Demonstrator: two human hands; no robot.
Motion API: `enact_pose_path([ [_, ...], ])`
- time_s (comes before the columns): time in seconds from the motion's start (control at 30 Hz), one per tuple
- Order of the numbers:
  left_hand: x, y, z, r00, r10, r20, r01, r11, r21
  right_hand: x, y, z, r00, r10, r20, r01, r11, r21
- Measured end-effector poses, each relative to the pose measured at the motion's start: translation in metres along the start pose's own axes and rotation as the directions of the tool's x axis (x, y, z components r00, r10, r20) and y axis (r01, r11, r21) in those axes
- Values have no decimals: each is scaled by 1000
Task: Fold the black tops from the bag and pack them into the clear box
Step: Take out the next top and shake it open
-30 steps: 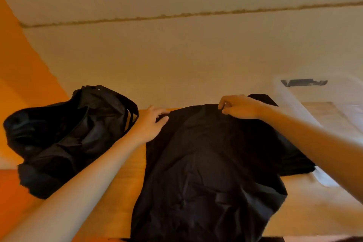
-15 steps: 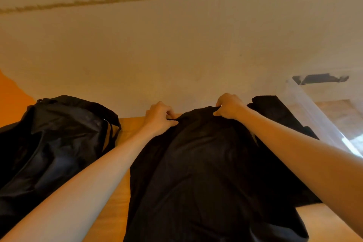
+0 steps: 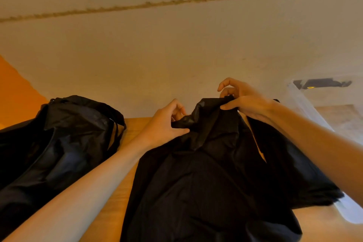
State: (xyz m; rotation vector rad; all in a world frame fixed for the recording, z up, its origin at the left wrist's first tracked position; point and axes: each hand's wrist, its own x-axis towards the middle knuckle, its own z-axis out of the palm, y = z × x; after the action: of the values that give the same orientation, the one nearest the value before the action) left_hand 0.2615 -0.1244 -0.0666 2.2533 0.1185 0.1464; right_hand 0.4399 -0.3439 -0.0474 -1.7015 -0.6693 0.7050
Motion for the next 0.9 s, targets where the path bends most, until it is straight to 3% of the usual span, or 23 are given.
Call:
enact_pose_path([
  [0.13, -2, 21, -8, 983, -65, 172, 95, 981, -170, -22, -17, -6, 978, -202, 52, 196, 975, 102],
  [0.2, -4, 29, -10, 981, -24, 195, 62, 980, -190, -32, -30, -7, 968, -250, 30, 248, 967, 55],
  [0.27, -7, 36, -12, 996, 33, 85, -20, 990, -141, -40, -42, -9, 971, -233, 58, 237, 970, -55],
  [0.33, -10, 39, -13, 979, 166, -121, -167, 986, 2, -50, -49, -12, 973, -196, 121, 214, 965, -152],
  [0.4, -13, 45, -16, 859, 422, -288, -364, 901, 235, -58, -55, -12, 963, -194, 186, 233, 947, -219],
  [0.43, -16, 51, -17, 800, 520, -301, -434, 846, 309, -63, -59, -8, 949, -212, 235, 274, 921, -276],
  [0.5, -21, 63, -20, 759, 595, -266, -499, 793, 350, -66, -68, 10, 906, -245, 346, 373, 849, -375],
  [0.57, -25, 70, -23, 783, 576, -234, -500, 807, 314, -64, -72, 30, 880, -281, 383, 421, 834, -356],
  [0.67, -32, 72, -32, 822, 541, -179, -483, 828, 286, -60, -81, 43, 881, -364, 303, 452, 838, -306],
  [0.8, -45, 73, -47, 853, 466, -234, -418, 879, 229, -62, -85, 55, 878, -360, 315, 456, 831, -319],
  [0.9, -51, 73, -54, 842, 486, -235, -420, 863, 281, -67, -73, 82, 885, -317, 342, 439, 813, -383],
])
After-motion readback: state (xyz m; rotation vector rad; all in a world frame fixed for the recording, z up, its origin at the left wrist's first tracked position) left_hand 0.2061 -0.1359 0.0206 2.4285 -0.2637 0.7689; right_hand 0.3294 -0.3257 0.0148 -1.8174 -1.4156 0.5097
